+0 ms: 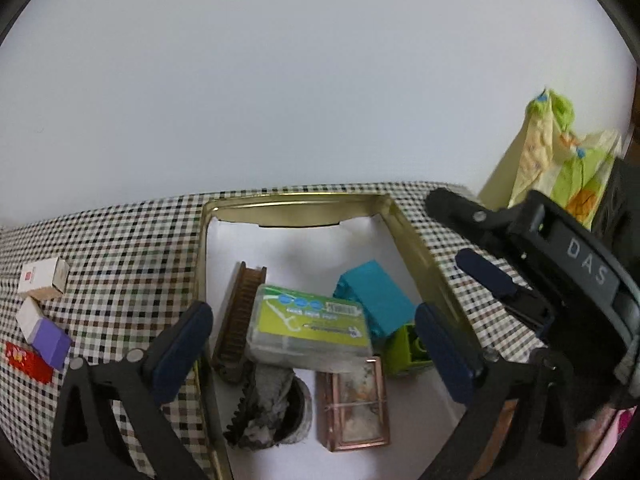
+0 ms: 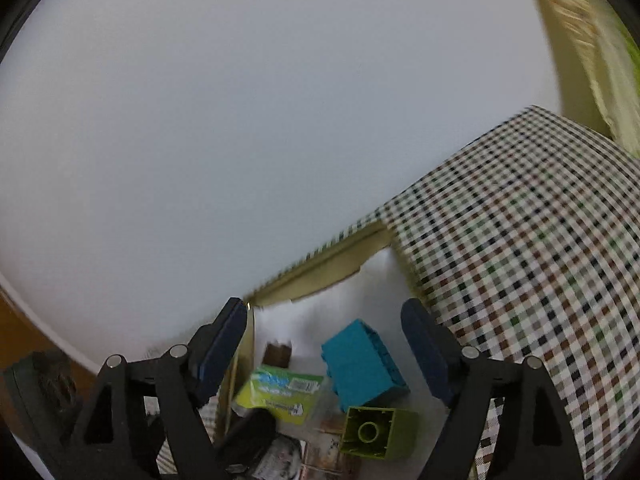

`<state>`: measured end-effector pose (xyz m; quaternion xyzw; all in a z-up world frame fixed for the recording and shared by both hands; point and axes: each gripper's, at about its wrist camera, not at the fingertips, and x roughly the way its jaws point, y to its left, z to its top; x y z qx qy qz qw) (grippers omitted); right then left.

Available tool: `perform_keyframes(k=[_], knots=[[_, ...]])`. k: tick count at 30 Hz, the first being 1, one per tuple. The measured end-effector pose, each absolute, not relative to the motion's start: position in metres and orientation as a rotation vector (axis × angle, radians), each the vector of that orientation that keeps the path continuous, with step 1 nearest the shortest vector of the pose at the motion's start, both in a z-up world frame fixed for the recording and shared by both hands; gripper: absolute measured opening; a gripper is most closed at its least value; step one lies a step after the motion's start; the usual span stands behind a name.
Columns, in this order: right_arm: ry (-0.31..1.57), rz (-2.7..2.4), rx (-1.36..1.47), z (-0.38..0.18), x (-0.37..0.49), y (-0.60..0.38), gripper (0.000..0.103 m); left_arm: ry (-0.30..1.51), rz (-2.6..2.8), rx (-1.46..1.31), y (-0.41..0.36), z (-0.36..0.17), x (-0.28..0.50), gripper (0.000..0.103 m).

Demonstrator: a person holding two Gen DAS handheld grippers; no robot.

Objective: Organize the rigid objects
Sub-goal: 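Open the left gripper to drop the box while the right releases the brick in the tin, then withdraw both open grippers from the tin toward the remaining items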

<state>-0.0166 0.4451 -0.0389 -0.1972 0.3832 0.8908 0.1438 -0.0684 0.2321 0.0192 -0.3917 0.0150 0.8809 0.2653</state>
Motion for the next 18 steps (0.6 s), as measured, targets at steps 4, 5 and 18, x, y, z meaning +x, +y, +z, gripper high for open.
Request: perform_keyframes(k=[4,5,18], knots=[[1.116,2.539,-0.433,-0.032,0.002,0.447,0.082,-0.033,2.341,-1.092,0.216,0.020,-0.071,0.102],[1.111,2.529,-0.410,-0.031,0.005,0.448,0.082,-0.068,2.342,-1.095,0.209,0.021,-0.071,0.103],[0.753,2.435,-0.176,-0.007,0.035,0.398,0.082,0.030,2.692,-0.788,0.142,0.037,-0.040,0.103]])
